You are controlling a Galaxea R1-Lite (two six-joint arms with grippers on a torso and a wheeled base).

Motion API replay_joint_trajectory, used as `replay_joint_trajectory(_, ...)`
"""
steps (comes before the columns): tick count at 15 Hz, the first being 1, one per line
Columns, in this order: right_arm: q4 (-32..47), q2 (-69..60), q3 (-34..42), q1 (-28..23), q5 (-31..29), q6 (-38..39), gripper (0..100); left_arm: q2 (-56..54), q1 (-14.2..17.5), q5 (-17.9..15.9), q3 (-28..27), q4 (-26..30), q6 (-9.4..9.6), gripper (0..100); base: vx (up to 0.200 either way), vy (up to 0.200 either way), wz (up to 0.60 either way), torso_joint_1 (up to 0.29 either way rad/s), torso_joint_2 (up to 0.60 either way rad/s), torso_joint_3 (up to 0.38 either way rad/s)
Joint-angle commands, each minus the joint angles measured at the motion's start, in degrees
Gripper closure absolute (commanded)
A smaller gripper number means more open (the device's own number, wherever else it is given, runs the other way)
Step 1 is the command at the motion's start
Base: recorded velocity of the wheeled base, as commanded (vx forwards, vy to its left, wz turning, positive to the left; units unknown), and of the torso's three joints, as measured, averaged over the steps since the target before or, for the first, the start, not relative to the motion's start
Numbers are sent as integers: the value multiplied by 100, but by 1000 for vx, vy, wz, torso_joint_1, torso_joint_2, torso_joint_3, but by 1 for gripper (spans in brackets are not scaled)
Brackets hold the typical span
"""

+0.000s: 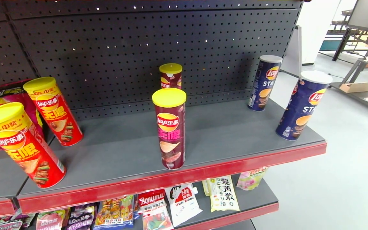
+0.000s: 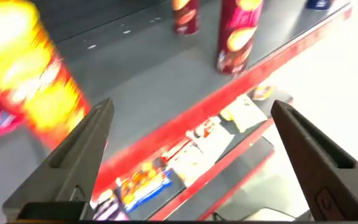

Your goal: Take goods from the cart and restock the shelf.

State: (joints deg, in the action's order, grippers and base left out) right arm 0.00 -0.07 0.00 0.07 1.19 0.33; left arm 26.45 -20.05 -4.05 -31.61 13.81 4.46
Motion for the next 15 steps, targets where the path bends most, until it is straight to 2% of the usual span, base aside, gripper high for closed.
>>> replay_joint_trajectory(1, 0, 7, 0, 1, 4, 2, 0, -1046, 54, 308, 516, 139, 11, 0, 0, 0, 0, 0, 0, 0)
replay_joint_trajectory(3, 0, 7, 0, 1, 4, 2, 0, -1142, 54, 835, 753, 148, -42, 0, 0, 0, 0, 0, 0, 0)
replay_joint_trajectory(5, 0, 7, 0, 1, 4, 2, 0, -1134, 124, 1372, 858, 166, -244, 0, 0, 0, 0, 0, 0, 0)
replay_joint_trajectory(7, 0, 7, 0, 1, 12, -24, 0, -1116, 538, 1758, 955, 166, -279, 0, 0, 0, 0, 0, 0, 0)
replay_joint_trajectory(8, 0, 7, 0, 1, 4, -24, 0, -1160, 863, 1767, 1087, 166, -279, 0, 0, 0, 0, 0, 0, 0)
replay_joint_trajectory(9, 0, 7, 0, 1, 4, -24, 0, -1195, 1030, 1767, 1148, 157, -279, 0, 0, 0, 0, 0, 0, 0)
replay_joint_trajectory(10, 0, 7, 0, 1, 12, -7, 0, -1327, 1469, 1767, 1280, 157, -279, 0, 0, 0, 0, 0, 0, 0)
replay_joint_trajectory(11, 0, 7, 0, 1, 12, 2, 0, -1503, 1627, 1767, 1430, 157, -279, 0, 0, 0, 0, 0, 0, 0)
replay_joint_trajectory(14, 0, 7, 0, 1, 12, -33, 0, -2092, 1636, 1741, 1834, 148, -183, 0, 0, 0, 0, 0, 0, 0)
replay_joint_trajectory(15, 0, 7, 0, 1, 12, -24, 0, -2092, 1627, 1714, 1869, 122, -209, 0, 0, 0, 600, 2, 2, -2)
